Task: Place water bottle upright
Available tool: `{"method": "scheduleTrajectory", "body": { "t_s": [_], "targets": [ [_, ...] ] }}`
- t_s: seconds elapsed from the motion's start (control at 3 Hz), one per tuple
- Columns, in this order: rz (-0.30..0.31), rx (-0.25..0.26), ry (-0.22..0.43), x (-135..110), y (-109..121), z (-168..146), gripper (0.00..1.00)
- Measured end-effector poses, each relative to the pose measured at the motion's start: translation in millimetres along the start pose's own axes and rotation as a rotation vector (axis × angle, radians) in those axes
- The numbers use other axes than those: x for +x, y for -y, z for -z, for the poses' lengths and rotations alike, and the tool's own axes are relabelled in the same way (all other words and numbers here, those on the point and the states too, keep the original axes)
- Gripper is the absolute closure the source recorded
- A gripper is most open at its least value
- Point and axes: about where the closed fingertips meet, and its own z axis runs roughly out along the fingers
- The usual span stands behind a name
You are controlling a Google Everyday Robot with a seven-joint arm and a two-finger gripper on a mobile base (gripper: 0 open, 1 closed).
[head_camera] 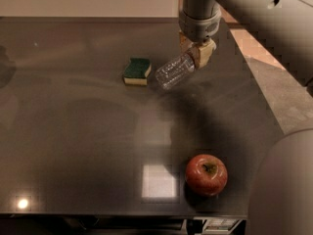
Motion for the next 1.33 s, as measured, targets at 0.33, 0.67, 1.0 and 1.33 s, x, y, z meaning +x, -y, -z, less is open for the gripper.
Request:
{"method": "scheduleTrajectory", "body": {
  "t_s": [0.33, 0.67, 1.0, 1.33],
  "targets": [
    [0.167, 0.086, -0.049, -1, 2, 23, 1.0],
    [0.319, 0.182, -0.067, -5, -3, 47, 1.0],
    [0.477, 0.283, -0.097, -10, -14, 69, 1.0],
    [0.638, 0.391, -0.174, -15, -28, 86, 1.0]
  ]
}}
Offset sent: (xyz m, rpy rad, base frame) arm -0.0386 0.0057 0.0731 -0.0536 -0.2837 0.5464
